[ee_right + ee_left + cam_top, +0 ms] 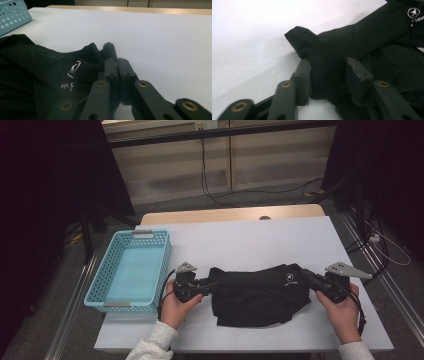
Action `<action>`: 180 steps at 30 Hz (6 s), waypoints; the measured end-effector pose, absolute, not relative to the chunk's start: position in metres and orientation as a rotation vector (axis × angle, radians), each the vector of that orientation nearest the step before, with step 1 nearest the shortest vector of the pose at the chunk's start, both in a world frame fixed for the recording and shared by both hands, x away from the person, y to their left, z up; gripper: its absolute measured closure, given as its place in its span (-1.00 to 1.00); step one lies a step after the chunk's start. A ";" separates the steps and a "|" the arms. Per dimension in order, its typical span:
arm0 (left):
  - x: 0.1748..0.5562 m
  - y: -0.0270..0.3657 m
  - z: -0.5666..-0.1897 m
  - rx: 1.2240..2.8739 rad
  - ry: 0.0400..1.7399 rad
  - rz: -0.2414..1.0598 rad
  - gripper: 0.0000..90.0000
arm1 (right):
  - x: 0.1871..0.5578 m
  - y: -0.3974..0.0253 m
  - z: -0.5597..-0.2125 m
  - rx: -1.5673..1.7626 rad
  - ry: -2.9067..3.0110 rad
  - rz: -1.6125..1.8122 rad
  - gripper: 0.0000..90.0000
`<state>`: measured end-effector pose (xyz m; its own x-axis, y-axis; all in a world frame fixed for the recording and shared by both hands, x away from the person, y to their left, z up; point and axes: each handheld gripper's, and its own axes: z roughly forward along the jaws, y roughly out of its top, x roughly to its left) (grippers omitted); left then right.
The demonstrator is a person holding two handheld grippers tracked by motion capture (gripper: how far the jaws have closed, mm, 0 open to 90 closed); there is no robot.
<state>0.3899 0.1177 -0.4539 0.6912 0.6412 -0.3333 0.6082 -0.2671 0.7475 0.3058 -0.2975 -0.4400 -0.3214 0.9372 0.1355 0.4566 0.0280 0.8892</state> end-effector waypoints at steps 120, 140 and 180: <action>0.407 0.140 -0.427 1.910 1.058 0.157 0.92 | 0.315 -0.284 -0.440 1.372 1.831 1.323 0.95; 0.432 0.149 -0.381 1.829 1.035 0.212 0.92 | 0.353 -0.284 -0.391 1.303 1.743 1.399 0.96; 0.523 0.121 -0.358 1.831 1.093 0.292 -0.28 | 0.474 -0.271 -0.356 1.409 1.686 1.204 0.04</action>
